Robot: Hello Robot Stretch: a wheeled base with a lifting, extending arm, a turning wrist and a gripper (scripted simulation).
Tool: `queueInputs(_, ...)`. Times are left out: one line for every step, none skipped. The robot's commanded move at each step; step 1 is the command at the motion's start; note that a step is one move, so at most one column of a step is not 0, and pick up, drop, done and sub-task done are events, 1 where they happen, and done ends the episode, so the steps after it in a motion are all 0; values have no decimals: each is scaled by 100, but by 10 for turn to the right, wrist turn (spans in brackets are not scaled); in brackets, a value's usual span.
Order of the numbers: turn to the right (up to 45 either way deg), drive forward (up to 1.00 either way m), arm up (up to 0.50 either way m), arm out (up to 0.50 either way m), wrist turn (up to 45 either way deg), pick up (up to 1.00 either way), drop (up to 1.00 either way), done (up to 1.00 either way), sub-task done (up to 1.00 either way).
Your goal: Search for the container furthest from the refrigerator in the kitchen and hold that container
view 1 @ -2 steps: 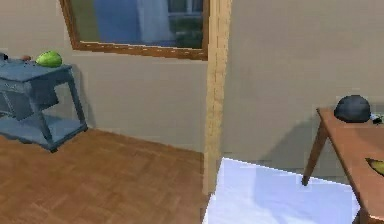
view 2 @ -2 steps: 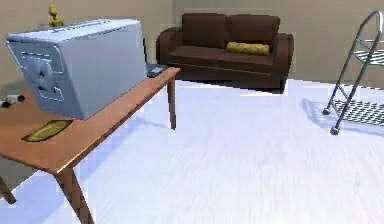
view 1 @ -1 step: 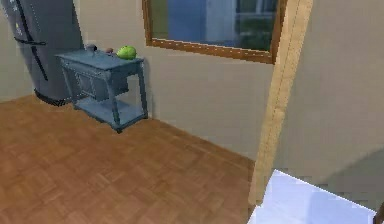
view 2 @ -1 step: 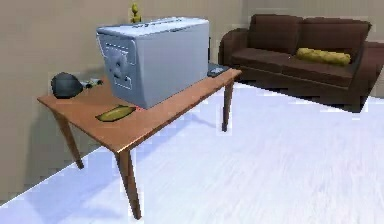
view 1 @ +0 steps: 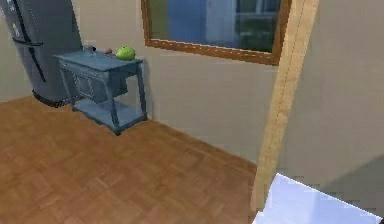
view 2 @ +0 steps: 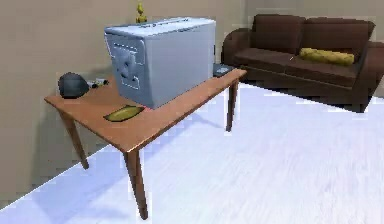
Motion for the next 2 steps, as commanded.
queueInputs(-390, 0, 0, 0, 0, 0, 0, 0, 0)
queueInputs(-30, 0, 0, 0, 0, 0, 0, 0, 0)
